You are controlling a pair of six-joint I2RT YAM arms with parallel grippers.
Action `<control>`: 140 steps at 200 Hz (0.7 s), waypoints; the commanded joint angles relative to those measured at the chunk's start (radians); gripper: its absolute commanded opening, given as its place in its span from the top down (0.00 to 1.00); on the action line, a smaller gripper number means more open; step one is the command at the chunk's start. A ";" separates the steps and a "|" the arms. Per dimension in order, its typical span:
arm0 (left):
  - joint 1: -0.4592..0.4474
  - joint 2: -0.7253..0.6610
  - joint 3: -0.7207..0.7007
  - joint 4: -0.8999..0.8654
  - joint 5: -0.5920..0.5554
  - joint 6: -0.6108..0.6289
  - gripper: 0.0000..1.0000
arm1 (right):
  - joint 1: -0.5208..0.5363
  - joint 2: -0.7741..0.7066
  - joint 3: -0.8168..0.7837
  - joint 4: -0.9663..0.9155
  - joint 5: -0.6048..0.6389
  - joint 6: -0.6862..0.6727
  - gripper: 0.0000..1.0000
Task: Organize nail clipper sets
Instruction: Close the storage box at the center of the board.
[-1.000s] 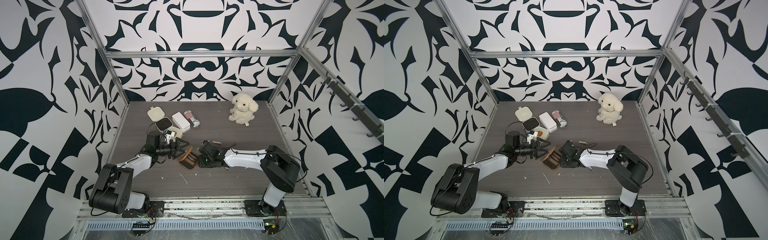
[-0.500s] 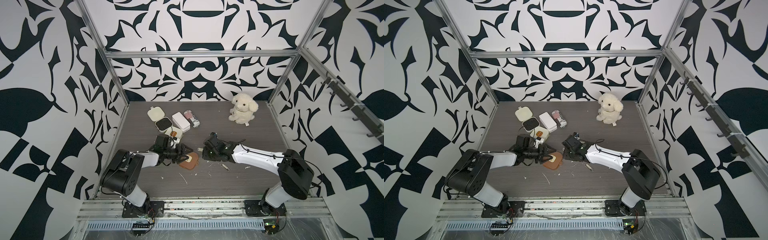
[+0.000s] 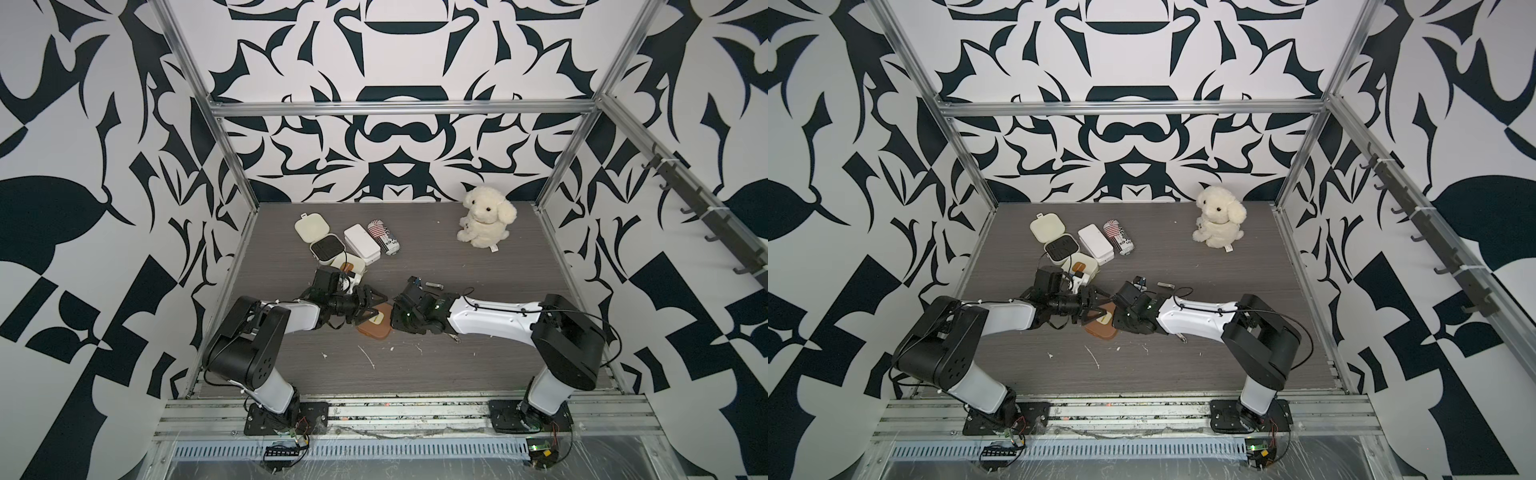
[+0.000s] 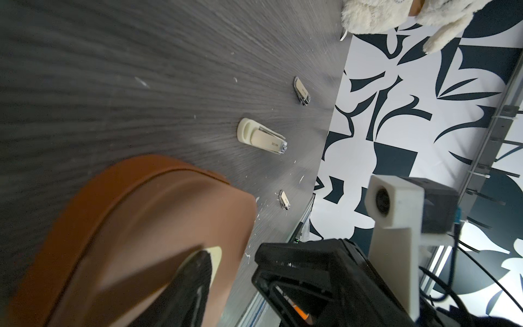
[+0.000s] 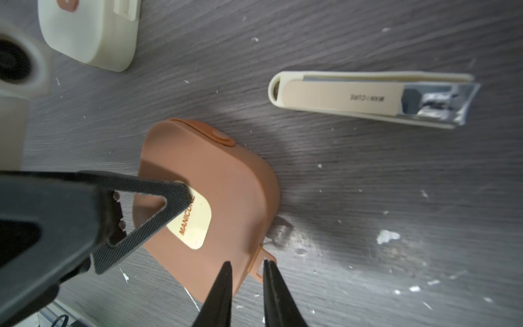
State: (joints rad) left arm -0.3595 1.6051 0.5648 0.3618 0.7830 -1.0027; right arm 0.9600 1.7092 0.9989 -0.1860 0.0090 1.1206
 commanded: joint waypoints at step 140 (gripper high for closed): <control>0.002 -0.123 0.286 -0.892 -0.510 0.379 0.18 | 0.016 0.053 -0.018 0.041 -0.003 0.043 0.73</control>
State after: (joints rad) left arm -0.3595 1.4235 0.8715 -0.3695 0.3923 -0.7204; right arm 0.9707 1.7382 0.9733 -0.1268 -0.0048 1.1679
